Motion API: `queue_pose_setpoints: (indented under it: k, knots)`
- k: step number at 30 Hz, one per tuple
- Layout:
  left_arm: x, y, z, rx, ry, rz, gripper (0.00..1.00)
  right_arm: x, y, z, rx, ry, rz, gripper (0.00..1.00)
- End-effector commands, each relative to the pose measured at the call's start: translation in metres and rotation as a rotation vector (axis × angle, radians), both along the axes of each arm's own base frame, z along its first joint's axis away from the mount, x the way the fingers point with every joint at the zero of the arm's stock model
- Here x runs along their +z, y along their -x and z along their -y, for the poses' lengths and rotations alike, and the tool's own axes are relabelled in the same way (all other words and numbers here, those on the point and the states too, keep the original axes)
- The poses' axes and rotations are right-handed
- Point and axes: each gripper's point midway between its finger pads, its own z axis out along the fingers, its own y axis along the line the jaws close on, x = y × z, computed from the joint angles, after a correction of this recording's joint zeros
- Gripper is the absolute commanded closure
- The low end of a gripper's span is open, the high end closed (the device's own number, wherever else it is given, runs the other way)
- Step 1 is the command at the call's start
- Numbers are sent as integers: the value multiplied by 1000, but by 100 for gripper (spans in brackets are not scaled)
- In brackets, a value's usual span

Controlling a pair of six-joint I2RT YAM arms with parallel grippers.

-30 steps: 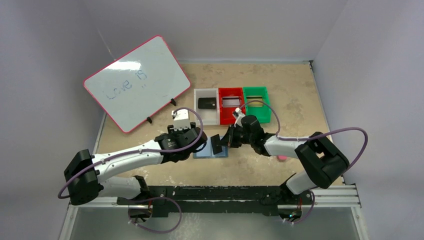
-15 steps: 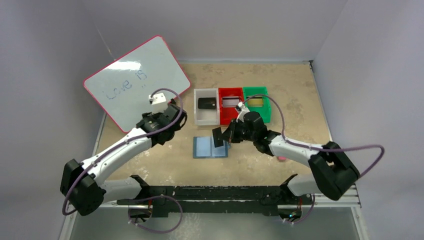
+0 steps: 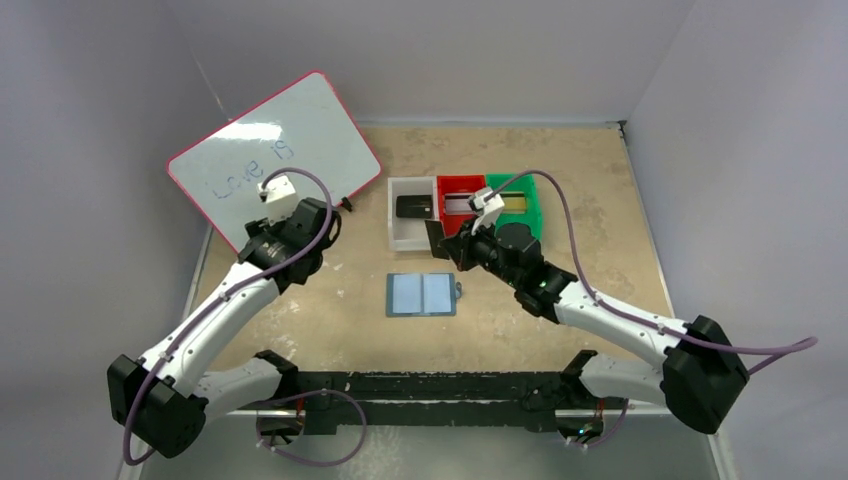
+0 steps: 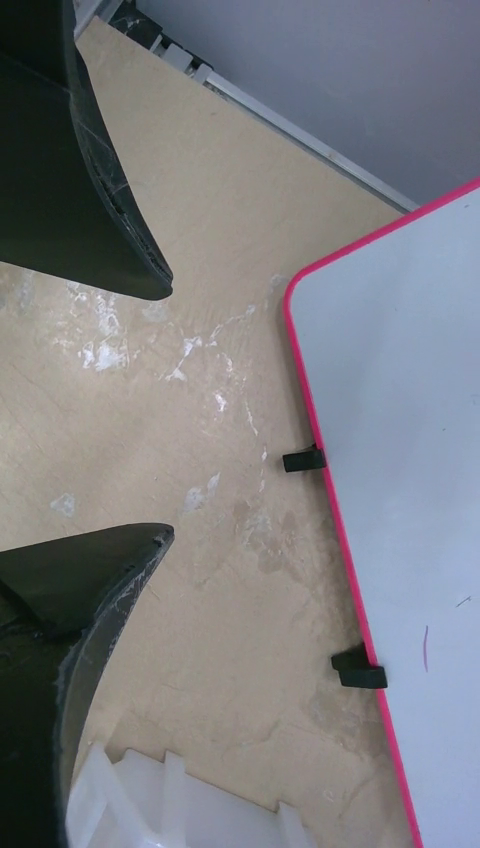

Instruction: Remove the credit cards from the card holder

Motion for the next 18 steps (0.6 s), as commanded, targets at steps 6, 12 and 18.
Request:
queue_pose_setpoints:
  k: [6, 12, 18]
  knots:
    - [20, 4, -18, 65, -31, 93, 17, 50, -30, -11, 28, 344, 516, 100]
    - [23, 5, -20, 68, -49, 83, 17, 41, -53, -21, 70, 556, 563, 100]
    - [31, 9, -24, 83, -40, 116, 16, 28, -76, -32, 94, 707, 585, 100]
